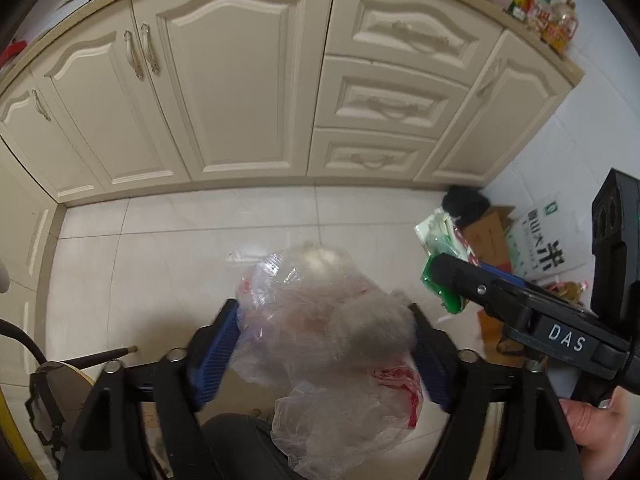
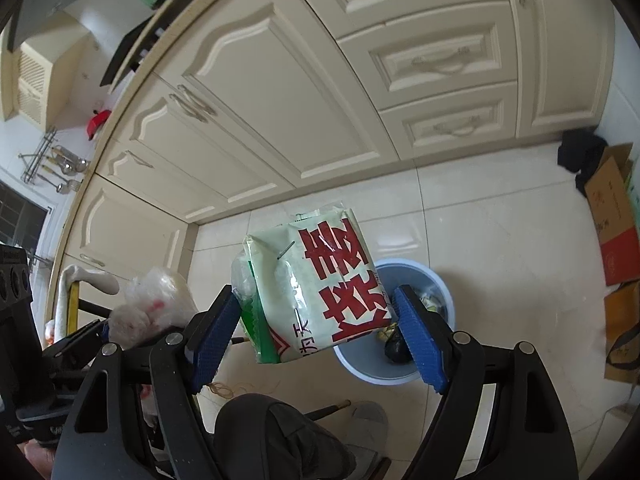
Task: Collect trash
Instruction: 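Carry the noodle packet and plastic bags to the blue bin and release them, then move both tools back over the towel-covered table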
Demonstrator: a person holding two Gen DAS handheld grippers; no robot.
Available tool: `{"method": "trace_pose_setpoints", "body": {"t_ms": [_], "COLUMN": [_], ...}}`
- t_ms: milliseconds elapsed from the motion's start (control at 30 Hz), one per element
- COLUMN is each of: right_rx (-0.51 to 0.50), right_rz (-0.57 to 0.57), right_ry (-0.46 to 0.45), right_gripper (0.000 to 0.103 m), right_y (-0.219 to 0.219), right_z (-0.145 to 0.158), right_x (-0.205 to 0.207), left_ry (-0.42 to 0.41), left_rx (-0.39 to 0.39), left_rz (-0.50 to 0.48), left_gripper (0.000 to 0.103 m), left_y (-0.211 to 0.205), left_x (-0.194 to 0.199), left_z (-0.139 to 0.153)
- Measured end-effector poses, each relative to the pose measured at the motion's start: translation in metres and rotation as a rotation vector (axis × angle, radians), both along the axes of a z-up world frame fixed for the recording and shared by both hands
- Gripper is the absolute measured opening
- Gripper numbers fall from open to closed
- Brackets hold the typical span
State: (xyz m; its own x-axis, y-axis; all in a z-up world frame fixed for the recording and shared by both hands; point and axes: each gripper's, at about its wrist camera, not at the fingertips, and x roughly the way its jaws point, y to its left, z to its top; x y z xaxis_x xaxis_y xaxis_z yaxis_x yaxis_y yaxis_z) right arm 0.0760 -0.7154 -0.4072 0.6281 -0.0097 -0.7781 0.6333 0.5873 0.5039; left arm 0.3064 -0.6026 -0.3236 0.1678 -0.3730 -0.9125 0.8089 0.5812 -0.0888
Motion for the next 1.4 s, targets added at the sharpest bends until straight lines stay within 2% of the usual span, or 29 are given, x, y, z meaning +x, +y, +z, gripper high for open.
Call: {"method": "trace_pose_setpoints", "body": {"t_ms": [100, 167, 267, 333, 500, 667, 800, 1033, 1400], "right_rx": [0.023, 0.029, 0.027, 0.022, -0.005, -0.031, -0.063, -0.158, -0.331], "right_rz": [-0.016, -0.029, -0.046, -0.051, -0.074, -0.055, -0.036, 0.021, 0.197], "right_ry": [0.01, 0.008, 0.004, 0.011, 0.059, 0.043, 0.014, -0.068, -0.23], "right_gripper": [0.081, 0.087, 0.099, 0.103, 0.103, 0.103, 0.103, 0.103, 0.103], "right_y": [-0.006, -0.006, -0.005, -0.004, 0.001, 0.013, 0.027, 0.067, 0.174], "right_z": [-0.01, -0.011, -0.009, -0.007, 0.001, 0.02, 0.044, 0.109, 0.216], "right_x": [-0.001, -0.003, -0.007, -0.007, -0.008, -0.004, 0.0, 0.013, 0.047], "left_ry": [-0.013, -0.044, -0.069, -0.084, -0.132, -0.163, -0.199, -0.288, -0.433], "left_rx": [0.026, 0.035, 0.044, 0.035, -0.017, -0.09, -0.166, -0.294, -0.458], "left_rz": [0.003, 0.015, 0.033, 0.055, 0.092, 0.115, 0.132, 0.184, 0.352], "left_gripper": [0.1, 0.102, 0.102, 0.102, 0.102, 0.102, 0.102, 0.102, 0.102], "left_y": [-0.02, -0.025, -0.026, -0.02, 0.003, 0.033, 0.071, 0.158, 0.349], "left_x": [0.007, 0.009, 0.007, 0.005, -0.008, -0.022, -0.036, -0.064, -0.12], "left_z": [-0.009, -0.009, -0.009, -0.005, 0.019, 0.048, 0.081, 0.141, 0.213]}}
